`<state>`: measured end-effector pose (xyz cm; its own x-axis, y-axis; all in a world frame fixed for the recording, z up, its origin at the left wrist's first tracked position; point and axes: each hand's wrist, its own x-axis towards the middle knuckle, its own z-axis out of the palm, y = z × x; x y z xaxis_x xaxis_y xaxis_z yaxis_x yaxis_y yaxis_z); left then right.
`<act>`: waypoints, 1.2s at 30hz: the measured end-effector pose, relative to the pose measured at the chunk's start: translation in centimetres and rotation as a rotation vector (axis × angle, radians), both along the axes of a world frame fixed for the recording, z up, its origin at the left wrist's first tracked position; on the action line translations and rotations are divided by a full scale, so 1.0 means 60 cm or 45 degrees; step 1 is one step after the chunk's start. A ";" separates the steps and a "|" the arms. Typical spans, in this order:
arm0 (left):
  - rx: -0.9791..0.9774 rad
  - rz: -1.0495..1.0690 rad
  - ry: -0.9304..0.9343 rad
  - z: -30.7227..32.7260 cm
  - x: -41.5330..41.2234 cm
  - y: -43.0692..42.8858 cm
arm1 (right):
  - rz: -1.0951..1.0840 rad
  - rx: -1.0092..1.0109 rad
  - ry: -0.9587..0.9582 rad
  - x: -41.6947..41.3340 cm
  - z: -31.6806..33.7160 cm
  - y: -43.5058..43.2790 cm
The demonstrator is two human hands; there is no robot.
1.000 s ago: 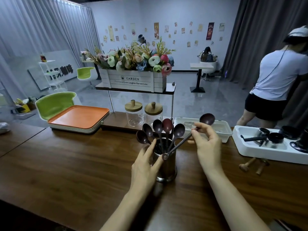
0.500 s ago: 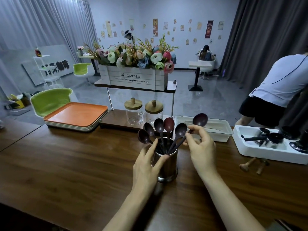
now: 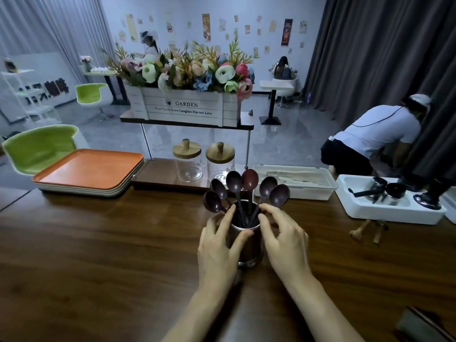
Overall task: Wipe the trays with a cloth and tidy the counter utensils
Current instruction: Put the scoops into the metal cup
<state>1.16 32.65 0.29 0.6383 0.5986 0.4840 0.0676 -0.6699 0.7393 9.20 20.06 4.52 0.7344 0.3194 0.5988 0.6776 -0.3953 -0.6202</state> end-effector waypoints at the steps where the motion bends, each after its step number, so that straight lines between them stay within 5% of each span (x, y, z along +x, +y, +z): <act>1: 0.004 -0.001 0.003 0.000 0.000 0.001 | -0.005 -0.004 -0.004 -0.004 -0.005 0.002; 16: 0.048 -0.052 0.010 0.000 0.000 0.014 | -0.071 -0.080 0.098 -0.029 -0.040 0.015; 30: -0.047 -0.057 -0.064 0.019 -0.016 -0.008 | 0.226 0.498 0.524 -0.029 -0.034 0.000; 36: -0.154 0.054 -0.211 0.015 -0.038 -0.022 | 0.323 0.367 0.634 -0.019 -0.058 -0.015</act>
